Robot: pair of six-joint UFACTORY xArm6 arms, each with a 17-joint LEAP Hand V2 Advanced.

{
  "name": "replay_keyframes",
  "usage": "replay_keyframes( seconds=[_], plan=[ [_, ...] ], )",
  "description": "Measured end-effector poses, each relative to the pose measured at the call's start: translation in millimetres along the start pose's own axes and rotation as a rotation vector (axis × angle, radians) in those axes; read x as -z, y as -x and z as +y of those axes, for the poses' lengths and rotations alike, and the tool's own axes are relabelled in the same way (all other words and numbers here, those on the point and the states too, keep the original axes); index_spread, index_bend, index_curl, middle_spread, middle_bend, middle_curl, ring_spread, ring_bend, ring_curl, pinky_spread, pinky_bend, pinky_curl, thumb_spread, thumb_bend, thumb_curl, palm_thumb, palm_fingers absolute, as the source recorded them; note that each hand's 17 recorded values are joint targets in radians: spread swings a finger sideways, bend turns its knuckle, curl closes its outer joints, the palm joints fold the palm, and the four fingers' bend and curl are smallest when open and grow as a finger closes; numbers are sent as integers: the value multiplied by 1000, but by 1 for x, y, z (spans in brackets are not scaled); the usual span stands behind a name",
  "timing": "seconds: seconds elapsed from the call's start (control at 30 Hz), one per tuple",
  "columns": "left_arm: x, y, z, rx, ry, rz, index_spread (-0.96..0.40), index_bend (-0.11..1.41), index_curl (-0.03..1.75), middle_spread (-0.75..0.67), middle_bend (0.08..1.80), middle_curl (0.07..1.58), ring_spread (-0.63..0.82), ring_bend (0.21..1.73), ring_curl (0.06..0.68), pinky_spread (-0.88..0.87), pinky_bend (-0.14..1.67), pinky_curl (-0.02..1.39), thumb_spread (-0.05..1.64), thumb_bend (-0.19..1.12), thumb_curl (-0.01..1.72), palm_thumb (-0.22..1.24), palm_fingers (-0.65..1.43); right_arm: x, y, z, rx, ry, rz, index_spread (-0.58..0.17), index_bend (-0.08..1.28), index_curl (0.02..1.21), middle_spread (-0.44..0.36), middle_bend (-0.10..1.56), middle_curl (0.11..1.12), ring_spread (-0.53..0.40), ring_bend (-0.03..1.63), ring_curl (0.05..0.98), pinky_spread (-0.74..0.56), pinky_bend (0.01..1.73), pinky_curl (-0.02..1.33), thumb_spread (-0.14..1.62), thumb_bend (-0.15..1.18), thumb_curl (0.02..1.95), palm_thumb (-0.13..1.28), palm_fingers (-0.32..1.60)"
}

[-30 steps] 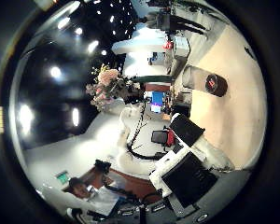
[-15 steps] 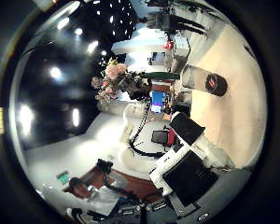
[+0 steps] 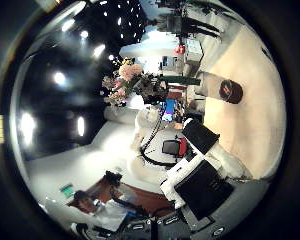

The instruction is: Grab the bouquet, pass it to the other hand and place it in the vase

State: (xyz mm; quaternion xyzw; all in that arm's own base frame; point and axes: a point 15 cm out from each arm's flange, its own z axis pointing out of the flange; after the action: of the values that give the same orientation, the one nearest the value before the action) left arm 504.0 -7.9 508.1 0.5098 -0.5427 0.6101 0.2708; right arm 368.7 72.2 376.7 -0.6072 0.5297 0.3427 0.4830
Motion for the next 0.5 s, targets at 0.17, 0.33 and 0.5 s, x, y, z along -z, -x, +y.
replay_keyframes(
  seconds=[0.17,0.33,0.5],
  plan=[
    [-4,12,3,12,16,3,-755,382,1415,-570,1012,1057,-406,1465,550,-636,1075,986,1018,-44,742,897,988,0,0,0,1,1,0,-396,159,280,-2,220,353,134,560,225,469,694,283,1038,-21,494,805,193],
    [-17,28,24,-2,97,26,-556,79,1223,-167,457,885,20,974,420,-155,514,867,957,-116,594,506,-469,0,0,0,1,1,0,-391,162,281,-2,217,353,136,558,225,469,698,274,1038,-21,496,805,196],
    [-7,53,43,17,169,23,-281,-29,945,296,180,649,397,751,249,338,311,651,911,-83,455,213,-418,0,0,0,5,1,0,-387,177,290,-2,212,353,137,545,222,468,690,262,1044,-21,494,802,213]
  ],
)
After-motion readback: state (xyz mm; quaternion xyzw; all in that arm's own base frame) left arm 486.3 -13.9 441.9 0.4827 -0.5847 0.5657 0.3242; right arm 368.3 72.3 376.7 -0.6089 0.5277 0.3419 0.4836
